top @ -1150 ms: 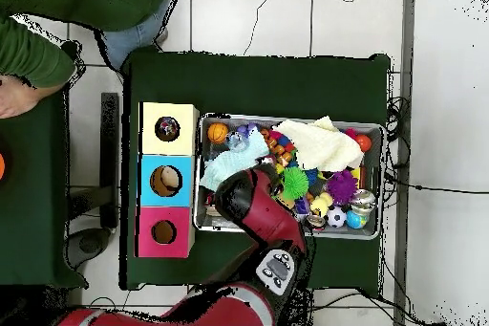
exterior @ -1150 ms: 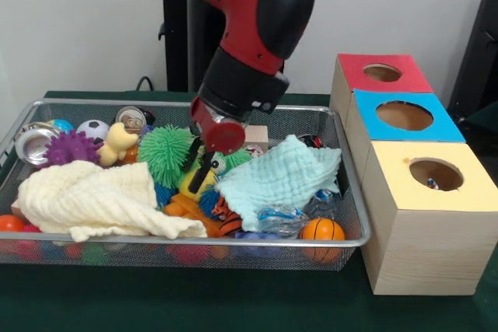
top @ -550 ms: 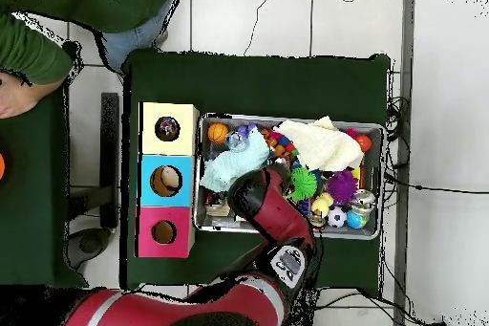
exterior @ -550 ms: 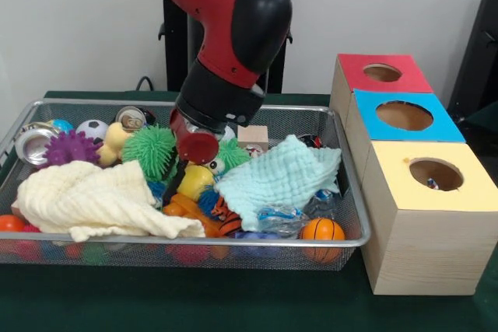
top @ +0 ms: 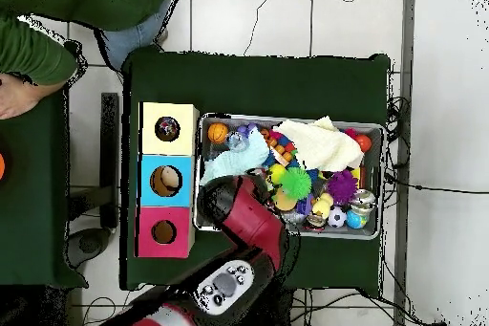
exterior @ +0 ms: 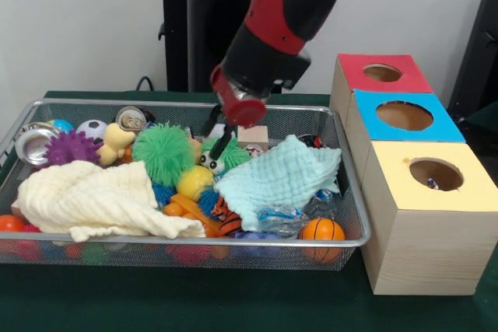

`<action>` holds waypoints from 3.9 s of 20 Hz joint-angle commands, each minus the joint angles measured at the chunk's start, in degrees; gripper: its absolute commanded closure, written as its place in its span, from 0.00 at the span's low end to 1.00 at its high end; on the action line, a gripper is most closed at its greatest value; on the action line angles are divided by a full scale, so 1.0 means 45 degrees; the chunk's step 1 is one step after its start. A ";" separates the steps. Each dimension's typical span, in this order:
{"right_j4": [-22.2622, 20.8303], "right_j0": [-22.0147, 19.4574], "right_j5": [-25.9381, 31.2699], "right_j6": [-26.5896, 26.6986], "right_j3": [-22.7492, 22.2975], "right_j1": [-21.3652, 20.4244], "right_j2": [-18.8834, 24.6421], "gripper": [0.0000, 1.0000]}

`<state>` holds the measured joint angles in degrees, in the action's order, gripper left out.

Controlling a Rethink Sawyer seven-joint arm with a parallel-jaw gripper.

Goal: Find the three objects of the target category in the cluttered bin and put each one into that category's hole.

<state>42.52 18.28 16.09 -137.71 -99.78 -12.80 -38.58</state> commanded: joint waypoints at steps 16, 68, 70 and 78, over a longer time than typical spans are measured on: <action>0.1940 -0.0494 -0.0316 -0.3574 -0.0941 -0.1168 0.2025 0.00; -0.1904 -0.6046 -0.4649 -0.2333 -0.2892 -0.2166 0.9889 0.00; -0.2184 -0.5610 -0.5116 -0.2023 -0.2477 -0.1988 0.9205 0.00; -0.2506 -0.4814 -0.3682 -0.0693 -0.1298 -0.1620 0.7139 1.00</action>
<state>33.96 -3.08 -3.30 -140.44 -110.21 -25.51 -3.70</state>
